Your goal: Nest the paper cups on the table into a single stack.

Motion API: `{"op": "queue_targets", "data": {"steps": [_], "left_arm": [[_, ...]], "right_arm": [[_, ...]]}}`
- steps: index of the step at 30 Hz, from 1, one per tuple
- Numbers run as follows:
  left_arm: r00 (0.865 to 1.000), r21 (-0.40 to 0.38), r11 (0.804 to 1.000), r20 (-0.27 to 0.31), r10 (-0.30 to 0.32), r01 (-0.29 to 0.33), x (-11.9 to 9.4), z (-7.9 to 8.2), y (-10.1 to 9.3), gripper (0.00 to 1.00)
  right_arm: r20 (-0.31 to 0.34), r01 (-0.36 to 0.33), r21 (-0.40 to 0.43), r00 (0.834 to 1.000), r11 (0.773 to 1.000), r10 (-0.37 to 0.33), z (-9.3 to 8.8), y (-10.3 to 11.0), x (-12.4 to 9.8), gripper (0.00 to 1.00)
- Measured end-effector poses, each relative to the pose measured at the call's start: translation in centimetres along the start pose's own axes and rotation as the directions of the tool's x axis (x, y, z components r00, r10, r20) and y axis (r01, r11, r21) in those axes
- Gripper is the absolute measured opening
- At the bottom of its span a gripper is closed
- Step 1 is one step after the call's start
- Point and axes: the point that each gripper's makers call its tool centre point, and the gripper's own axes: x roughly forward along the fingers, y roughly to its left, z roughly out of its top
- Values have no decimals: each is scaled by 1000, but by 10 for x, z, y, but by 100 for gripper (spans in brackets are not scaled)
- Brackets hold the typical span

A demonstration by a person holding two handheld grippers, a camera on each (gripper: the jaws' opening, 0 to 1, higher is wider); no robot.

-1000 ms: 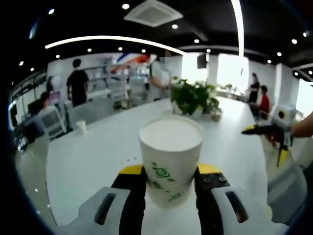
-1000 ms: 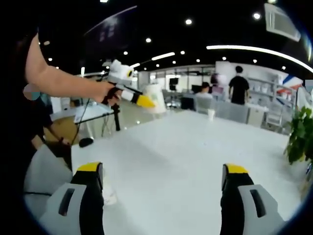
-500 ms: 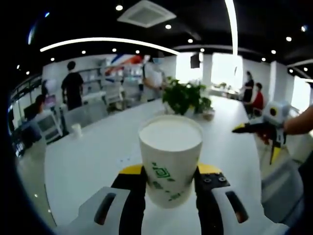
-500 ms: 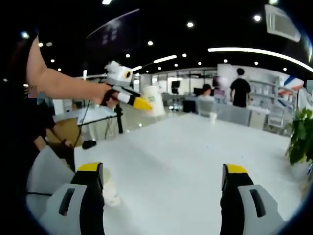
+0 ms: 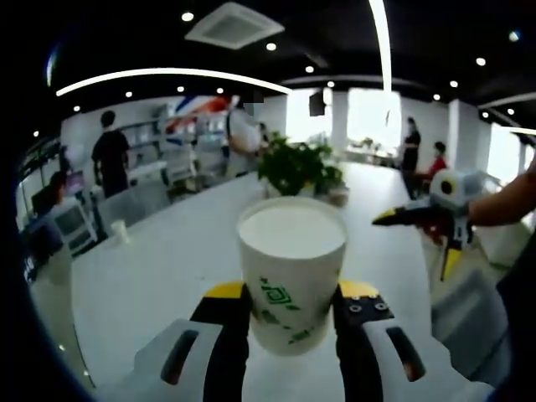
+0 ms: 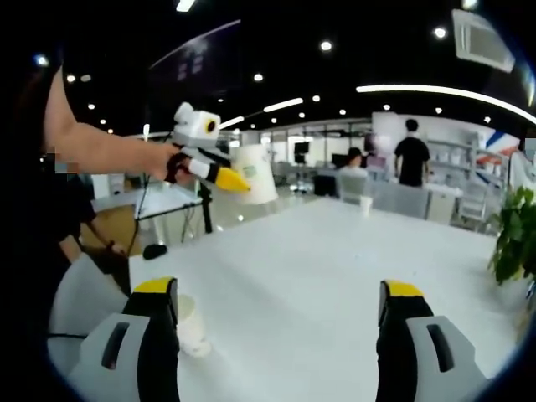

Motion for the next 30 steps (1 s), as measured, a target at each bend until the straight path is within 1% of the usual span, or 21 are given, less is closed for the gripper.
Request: {"op": "queue_targets", "data": {"steps": [8, 11, 16, 22, 25, 30], "left_arm": [[1000, 7, 1000, 4, -24, 24, -7, 5, -16, 37], [999, 9, 999, 7, -36, 36, -11, 5, -24, 37], [999, 13, 999, 7, -53, 53, -15, 3, -34, 37], [998, 16, 998, 13, -67, 67, -19, 1, -47, 37], [998, 48, 996, 6, -70, 69, -21, -1, -54, 37], [996, 60, 995, -2, -84, 84, -25, -3, -65, 37]], "right_arm": [[8, -5, 0, 1000, 1000, 5, 5, 3, -4, 97], [24, -11, 12, 1000, 1000, 10, 11, 5, -6, 96], [44, -9, 21, 999, 1000, 8, 19, 6, -9, 95], [50, -17, 18, 999, 1000, 16, 22, 10, -10, 92], [51, -26, 13, 998, 1000, 25, 23, 14, -10, 90], [42, -48, 30, 998, 998, 47, 25, 21, -8, 88]]}}
